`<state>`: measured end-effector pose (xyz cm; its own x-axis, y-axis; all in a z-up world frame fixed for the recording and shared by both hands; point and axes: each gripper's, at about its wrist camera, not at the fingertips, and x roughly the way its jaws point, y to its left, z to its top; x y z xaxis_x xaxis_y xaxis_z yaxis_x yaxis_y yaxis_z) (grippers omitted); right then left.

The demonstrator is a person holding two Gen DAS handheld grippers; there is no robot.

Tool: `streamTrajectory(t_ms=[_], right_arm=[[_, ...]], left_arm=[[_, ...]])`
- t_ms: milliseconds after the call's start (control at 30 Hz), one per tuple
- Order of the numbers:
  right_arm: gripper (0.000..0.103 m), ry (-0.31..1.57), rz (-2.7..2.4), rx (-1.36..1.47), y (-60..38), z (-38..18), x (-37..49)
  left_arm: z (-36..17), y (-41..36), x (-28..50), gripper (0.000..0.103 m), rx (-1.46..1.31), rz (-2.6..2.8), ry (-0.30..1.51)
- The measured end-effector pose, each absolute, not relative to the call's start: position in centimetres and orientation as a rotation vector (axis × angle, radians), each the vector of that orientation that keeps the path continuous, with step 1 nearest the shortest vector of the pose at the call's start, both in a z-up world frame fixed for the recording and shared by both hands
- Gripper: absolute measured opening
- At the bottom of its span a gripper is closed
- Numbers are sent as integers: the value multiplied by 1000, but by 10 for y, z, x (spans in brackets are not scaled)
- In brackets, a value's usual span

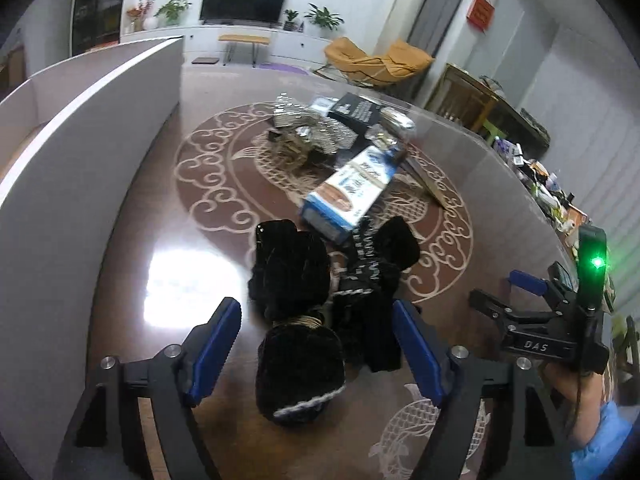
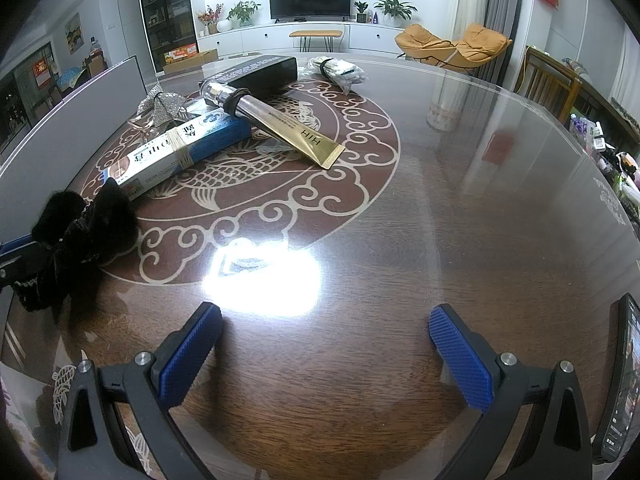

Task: Organize objects
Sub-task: 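Grasp the black fabric bundle with the left tool and lift it, then hold the black fabric bundle in the left tool above the table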

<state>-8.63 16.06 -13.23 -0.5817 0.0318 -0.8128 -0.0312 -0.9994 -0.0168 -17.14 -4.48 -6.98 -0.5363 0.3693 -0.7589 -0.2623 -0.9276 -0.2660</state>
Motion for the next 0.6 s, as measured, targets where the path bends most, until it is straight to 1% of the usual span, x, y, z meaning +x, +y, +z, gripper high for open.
streamTrajectory(t_ms=[200, 367, 400, 433, 600], right_arm=[[103, -1, 2763, -1420, 161, -132, -86], [103, -1, 2763, -1420, 161, -132, -86], [103, -1, 2763, -1419, 161, -132, -86], [103, -1, 2763, -1419, 161, -132, -86], [103, -1, 2763, -1419, 161, -132, -86]], left_arm=[[-75, -52, -174, 77, -1276, 2490, -173], [-66, -64, -175, 77, -1220, 2471, -335], [-64, -65, -174, 77, -1200, 2479, -342], [-62, -65, -173, 79, -1185, 2495, -334], [-73, -47, -186, 80, -1331, 2612, -77]])
